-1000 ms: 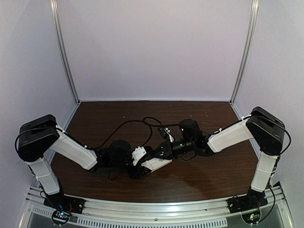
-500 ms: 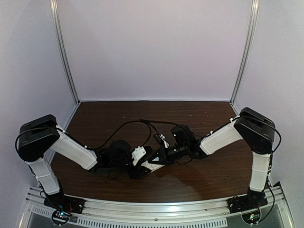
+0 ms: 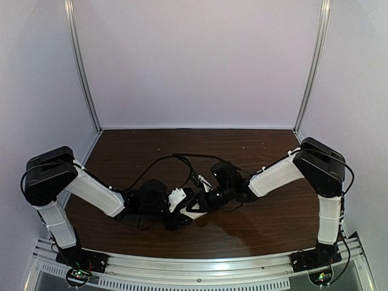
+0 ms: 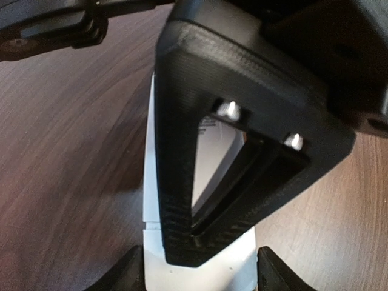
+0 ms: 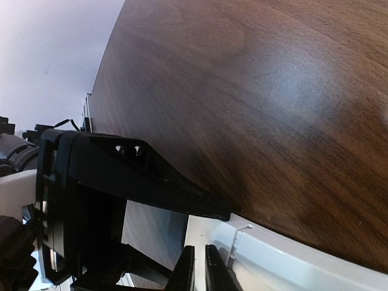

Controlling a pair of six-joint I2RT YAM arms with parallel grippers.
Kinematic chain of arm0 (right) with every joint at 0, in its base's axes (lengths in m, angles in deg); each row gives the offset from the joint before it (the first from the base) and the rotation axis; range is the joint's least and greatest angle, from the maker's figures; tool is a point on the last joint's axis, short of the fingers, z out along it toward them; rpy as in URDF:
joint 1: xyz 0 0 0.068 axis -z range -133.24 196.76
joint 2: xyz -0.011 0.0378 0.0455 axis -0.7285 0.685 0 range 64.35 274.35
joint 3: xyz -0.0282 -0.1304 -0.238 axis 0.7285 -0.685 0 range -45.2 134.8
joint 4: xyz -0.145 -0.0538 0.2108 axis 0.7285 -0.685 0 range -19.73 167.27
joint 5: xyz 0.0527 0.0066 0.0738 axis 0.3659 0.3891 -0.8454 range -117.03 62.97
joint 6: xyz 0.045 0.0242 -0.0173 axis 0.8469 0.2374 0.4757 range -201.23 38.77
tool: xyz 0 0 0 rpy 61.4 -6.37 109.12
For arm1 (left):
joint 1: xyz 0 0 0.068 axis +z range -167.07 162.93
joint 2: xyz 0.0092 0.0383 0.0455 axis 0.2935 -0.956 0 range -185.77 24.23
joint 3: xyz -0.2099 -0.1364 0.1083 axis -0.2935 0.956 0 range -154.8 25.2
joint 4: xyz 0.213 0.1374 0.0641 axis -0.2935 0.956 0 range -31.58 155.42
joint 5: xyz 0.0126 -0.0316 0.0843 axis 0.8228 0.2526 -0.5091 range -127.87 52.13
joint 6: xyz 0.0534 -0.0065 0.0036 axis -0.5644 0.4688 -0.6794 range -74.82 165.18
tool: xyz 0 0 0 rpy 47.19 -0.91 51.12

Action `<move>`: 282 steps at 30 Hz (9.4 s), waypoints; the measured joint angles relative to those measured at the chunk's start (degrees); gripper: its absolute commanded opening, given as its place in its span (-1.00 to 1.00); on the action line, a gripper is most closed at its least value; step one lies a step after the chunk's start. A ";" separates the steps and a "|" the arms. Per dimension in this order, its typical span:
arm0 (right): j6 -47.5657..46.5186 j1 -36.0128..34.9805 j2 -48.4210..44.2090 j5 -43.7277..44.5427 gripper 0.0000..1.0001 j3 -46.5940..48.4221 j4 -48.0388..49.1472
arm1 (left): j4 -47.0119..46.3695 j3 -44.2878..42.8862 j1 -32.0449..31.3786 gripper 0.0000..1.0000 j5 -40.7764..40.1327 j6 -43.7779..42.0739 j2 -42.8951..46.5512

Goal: Load the batteries into the remote control
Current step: Load the battery cover onto the remote control without the battery cover, then move the remote control to the center of the board, then press the battery cover on the remote control.

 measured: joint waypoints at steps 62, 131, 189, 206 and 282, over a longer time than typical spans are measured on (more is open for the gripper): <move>-19.93 9.64 -7.43 14.69 -0.40 4.11 -31.06 | -0.17 12.68 0.00 0.28 -1.29 -19.63 18.36; -12.70 8.70 -1.36 3.19 -0.03 8.37 -23.52 | 1.73 10.49 -2.38 0.12 -1.18 -27.74 14.05; -32.68 10.56 7.80 -2.43 -0.47 22.88 -33.24 | 2.60 -0.35 -3.96 -0.71 1.25 -36.87 1.51; -36.17 10.47 8.24 -1.44 -0.89 24.46 -33.09 | 1.22 -1.51 -3.02 -0.65 4.98 -37.35 -0.33; -40.22 8.48 8.76 0.90 -0.79 26.56 -38.34 | 10.80 -6.16 1.31 -0.07 2.51 -36.72 6.27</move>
